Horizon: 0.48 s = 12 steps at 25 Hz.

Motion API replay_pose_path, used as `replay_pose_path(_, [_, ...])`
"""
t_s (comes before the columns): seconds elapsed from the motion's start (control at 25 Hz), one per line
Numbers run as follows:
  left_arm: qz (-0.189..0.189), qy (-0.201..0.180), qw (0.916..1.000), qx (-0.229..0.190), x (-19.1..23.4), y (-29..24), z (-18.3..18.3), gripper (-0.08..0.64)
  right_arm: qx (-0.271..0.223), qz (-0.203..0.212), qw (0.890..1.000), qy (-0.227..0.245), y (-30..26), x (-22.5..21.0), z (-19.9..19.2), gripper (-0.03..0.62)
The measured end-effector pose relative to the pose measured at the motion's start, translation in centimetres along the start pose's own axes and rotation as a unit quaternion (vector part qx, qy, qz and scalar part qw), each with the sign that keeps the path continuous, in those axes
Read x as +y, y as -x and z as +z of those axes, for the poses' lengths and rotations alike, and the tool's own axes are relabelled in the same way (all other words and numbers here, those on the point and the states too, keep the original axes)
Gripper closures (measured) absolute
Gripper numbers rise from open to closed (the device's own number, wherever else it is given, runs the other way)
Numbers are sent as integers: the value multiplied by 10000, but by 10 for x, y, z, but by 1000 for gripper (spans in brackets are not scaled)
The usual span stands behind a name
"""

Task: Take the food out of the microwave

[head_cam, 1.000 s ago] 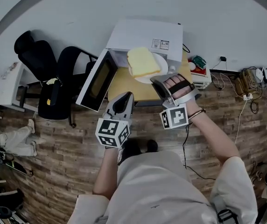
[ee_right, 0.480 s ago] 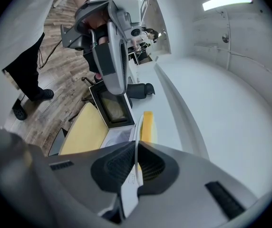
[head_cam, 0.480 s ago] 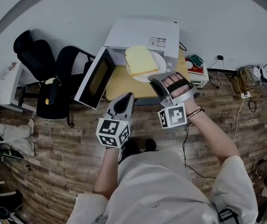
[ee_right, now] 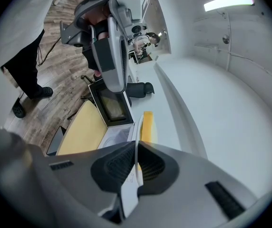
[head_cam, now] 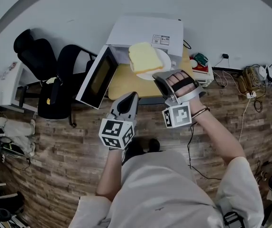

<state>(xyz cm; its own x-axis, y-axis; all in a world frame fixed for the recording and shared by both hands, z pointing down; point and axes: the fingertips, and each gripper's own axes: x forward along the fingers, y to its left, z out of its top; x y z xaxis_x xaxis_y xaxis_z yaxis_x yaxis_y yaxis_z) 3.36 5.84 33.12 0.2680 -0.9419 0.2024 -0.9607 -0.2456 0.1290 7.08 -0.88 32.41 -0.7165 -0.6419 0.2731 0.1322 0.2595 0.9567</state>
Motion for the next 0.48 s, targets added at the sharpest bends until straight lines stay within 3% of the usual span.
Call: replay_pose_path(0.48, [13,8,10000,17,3,-4,-4,551,29,-106,9999,26,-6,1,-4,581])
